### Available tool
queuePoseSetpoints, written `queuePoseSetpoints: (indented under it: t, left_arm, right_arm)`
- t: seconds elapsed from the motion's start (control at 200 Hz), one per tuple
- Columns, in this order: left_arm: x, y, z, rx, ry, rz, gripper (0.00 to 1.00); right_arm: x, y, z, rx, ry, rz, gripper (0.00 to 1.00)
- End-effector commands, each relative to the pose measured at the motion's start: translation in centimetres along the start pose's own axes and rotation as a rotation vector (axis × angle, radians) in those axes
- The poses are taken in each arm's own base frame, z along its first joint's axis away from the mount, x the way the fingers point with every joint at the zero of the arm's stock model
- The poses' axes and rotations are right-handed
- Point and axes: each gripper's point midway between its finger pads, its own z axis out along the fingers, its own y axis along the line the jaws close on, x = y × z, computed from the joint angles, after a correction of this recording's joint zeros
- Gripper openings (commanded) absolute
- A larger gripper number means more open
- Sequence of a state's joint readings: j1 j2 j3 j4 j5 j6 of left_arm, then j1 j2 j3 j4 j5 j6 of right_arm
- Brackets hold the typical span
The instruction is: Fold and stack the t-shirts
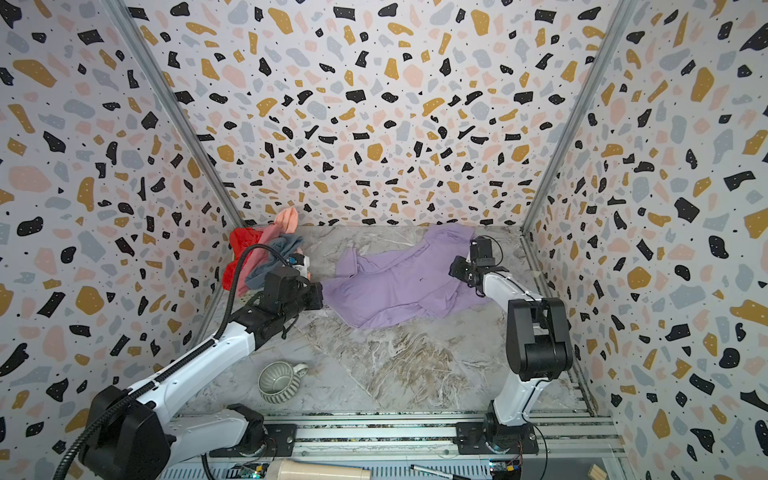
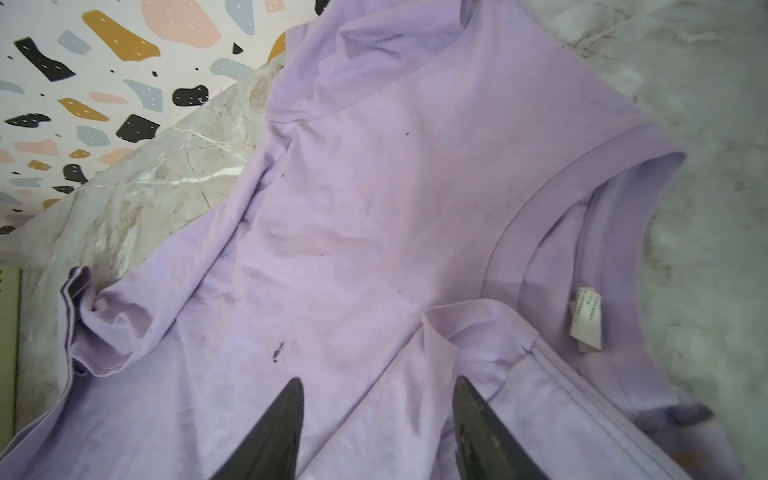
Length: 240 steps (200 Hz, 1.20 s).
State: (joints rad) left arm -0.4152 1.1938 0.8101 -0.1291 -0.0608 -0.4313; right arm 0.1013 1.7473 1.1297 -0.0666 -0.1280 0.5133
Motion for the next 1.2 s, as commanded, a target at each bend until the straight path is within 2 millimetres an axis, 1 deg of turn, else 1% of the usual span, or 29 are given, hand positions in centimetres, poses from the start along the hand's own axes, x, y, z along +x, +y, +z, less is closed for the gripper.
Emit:
queuePoseSetpoints:
  t: [0.0, 0.05, 0.14, 0.205, 0.25, 0.255, 0.285, 0.305, 0.31, 0.32, 0.345, 0.41, 0.44, 0.556, 0.601, 0.636, 0.671, 0.731, 0.761, 0.786, 0.851, 0.926, 0.996, 1.046, 1.101, 1.196]
  left_arm:
    - [-1.0, -0.4, -0.1, 0.022, -0.037, -0.009, 0.0]
    - [-1.0, -0.4, -0.1, 0.024, -0.038, -0.013, 0.0]
    - [-1.0, -0.5, 0.0, 0.026, -0.035, -0.013, 0.0]
    - [-1.1, -0.5, 0.0, 0.027, -0.036, -0.013, 0.0]
    - [-1.2, -0.6, -0.1, 0.028, -0.038, -0.013, 0.0]
    - [-1.2, -0.6, -0.1, 0.028, -0.037, -0.014, 0.0]
    - [-1.2, -0.6, -0.1, 0.03, -0.041, -0.014, 0.0]
    - [-1.3, -0.6, -0.2, 0.033, -0.043, -0.015, 0.0]
    - [-1.3, -0.6, -0.2, 0.033, -0.044, -0.015, 0.0]
    - [-1.2, -0.6, -0.2, 0.033, -0.043, -0.014, 0.0]
    - [-1.3, -0.6, -0.2, 0.032, -0.046, -0.016, 0.0]
    - [-1.3, -0.5, -0.3, 0.028, -0.047, -0.014, 0.0]
    - [-1.2, -0.5, -0.2, 0.027, -0.046, -0.012, 0.0]
    - [-1.1, -0.5, -0.1, 0.027, -0.039, -0.01, 0.0]
    - [-1.1, -0.5, -0.2, 0.028, -0.041, -0.011, 0.0]
    - [-1.1, -0.5, -0.3, 0.026, -0.041, -0.011, 0.0]
    - [-1.0, -0.4, -0.3, 0.023, -0.043, -0.012, 0.0]
    - [-0.9, -0.3, -0.3, 0.019, -0.041, -0.011, 0.0]
    - [-0.9, -0.2, -0.3, 0.016, -0.04, -0.009, 0.0]
    - [-0.9, -0.2, -0.3, 0.015, -0.04, -0.009, 0.0]
    - [-0.9, -0.1, -0.4, 0.011, -0.04, -0.007, 0.0]
    - [-0.9, -0.1, -0.3, 0.007, -0.04, -0.003, 0.0]
    - [-0.9, -0.1, -0.2, 0.007, -0.039, -0.001, 0.0]
    - [-0.9, -0.2, -0.1, 0.01, -0.036, 0.0, 0.0]
    - [-1.0, -0.3, 0.0, 0.014, -0.036, 0.0, 0.0]
    - [-1.0, -0.4, 0.2, 0.021, -0.034, -0.001, 0.0]
  right_arm:
    - [1.7, -0.6, -0.4, 0.022, 0.036, -0.014, 0.58]
    - [2.0, -0.6, 0.0, 0.005, 0.036, -0.009, 0.58]
    - [2.5, 0.1, 1.0, -0.05, 0.062, 0.025, 0.57]
    - [2.9, 0.0, 1.7, -0.026, 0.082, 0.037, 0.57]
    - [3.0, 0.1, 2.0, -0.019, 0.081, 0.03, 0.5]
    - [3.0, 0.2, 2.1, -0.021, 0.08, 0.028, 0.47]
    - [2.9, 0.5, 2.2, -0.029, 0.072, 0.026, 0.39]
    - [2.8, 0.7, 2.2, -0.034, 0.065, 0.024, 0.32]
    - [2.8, 0.7, 2.2, -0.034, 0.065, 0.024, 0.32]
    - [2.7, 0.8, 2.2, -0.036, 0.059, 0.023, 0.28]
    - [2.5, 1.2, 2.1, -0.046, 0.049, 0.017, 0.23]
    - [2.1, 2.4, 2.3, -0.073, 0.038, 0.002, 0.15]
    - [1.9, 3.1, 2.5, -0.089, 0.038, -0.007, 0.14]
    - [1.6, 5.7, 3.8, -0.121, 0.051, -0.031, 0.1]
    - [1.5, 6.9, 4.5, -0.132, 0.059, -0.036, 0.11]
    - [1.5, 7.6, 5.0, -0.134, 0.07, -0.04, 0.17]
    - [1.8, 8.2, 5.6, -0.141, 0.093, -0.047, 0.27]
    - [2.2, 9.4, 6.3, -0.18, 0.119, -0.064, 0.49]
    - [2.2, 9.9, 6.3, -0.2, 0.125, -0.076, 0.54]
    - [2.2, 10.1, 6.3, -0.21, 0.129, -0.085, 0.57]
    - [1.8, 10.2, 5.8, -0.213, 0.111, -0.115, 0.59]
    - [0.6, 9.9, 4.2, -0.196, 0.046, -0.157, 0.6]
    - [-0.4, 9.2, 2.5, -0.19, -0.006, -0.169, 0.6]
    - [-0.9, 8.3, 1.3, -0.19, -0.031, -0.16, 0.6]
    - [-1.1, 6.9, 0.4, -0.178, -0.045, -0.137, 0.6]
    - [-0.7, 4.0, -0.3, -0.142, -0.041, -0.092, 0.58]
